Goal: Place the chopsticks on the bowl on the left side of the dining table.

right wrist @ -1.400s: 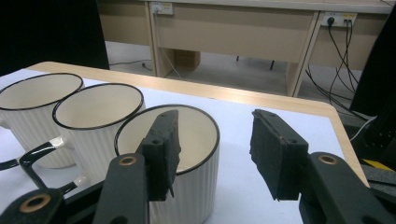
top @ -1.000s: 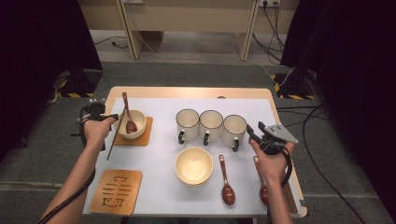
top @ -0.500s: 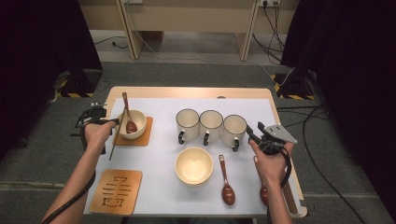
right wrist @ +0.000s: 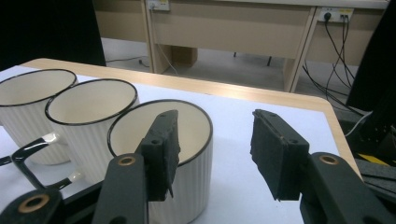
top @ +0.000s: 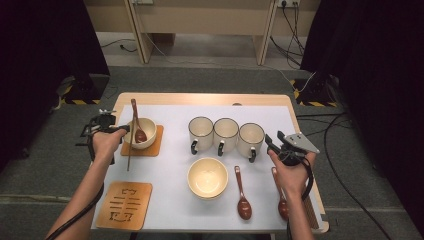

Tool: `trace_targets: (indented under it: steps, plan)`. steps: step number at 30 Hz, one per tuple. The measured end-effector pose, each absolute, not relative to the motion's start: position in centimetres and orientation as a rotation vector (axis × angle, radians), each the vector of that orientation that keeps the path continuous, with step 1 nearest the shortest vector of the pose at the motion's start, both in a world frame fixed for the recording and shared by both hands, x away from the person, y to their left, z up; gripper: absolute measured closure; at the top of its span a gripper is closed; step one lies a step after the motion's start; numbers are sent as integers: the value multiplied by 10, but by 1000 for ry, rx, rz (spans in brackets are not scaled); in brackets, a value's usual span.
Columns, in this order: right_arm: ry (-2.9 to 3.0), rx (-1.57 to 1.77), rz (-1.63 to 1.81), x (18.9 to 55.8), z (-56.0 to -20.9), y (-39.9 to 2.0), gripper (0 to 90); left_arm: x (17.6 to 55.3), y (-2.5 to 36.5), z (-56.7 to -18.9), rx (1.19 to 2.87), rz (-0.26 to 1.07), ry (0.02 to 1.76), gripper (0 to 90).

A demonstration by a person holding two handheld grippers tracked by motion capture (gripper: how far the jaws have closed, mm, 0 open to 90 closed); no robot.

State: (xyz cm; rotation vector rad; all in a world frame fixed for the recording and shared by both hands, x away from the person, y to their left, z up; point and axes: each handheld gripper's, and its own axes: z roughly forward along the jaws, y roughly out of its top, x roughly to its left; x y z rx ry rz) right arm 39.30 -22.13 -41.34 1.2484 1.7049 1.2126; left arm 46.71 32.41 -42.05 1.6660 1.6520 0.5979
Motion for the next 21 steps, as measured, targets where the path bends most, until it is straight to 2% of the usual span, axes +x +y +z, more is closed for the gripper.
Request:
trace_targets:
  steps: [6, 12, 16, 21]
  plan:
    - [1707, 1251, 1196, 394, -414, -223, 529, 460, 327, -420, 1646, 649, 1601, 693]
    - [1726, 1268, 1182, 395, -416, -221, 549, 447, 328, -414, 1611, 734, 1527, 504]
    - [1740, 1284, 1155, 394, -417, -223, 564, 437, 328, -412, 1584, 738, 1486, 408]
    - [1765, 1317, 1111, 393, -415, -227, 579, 424, 326, -417, 1557, 723, 1457, 358]
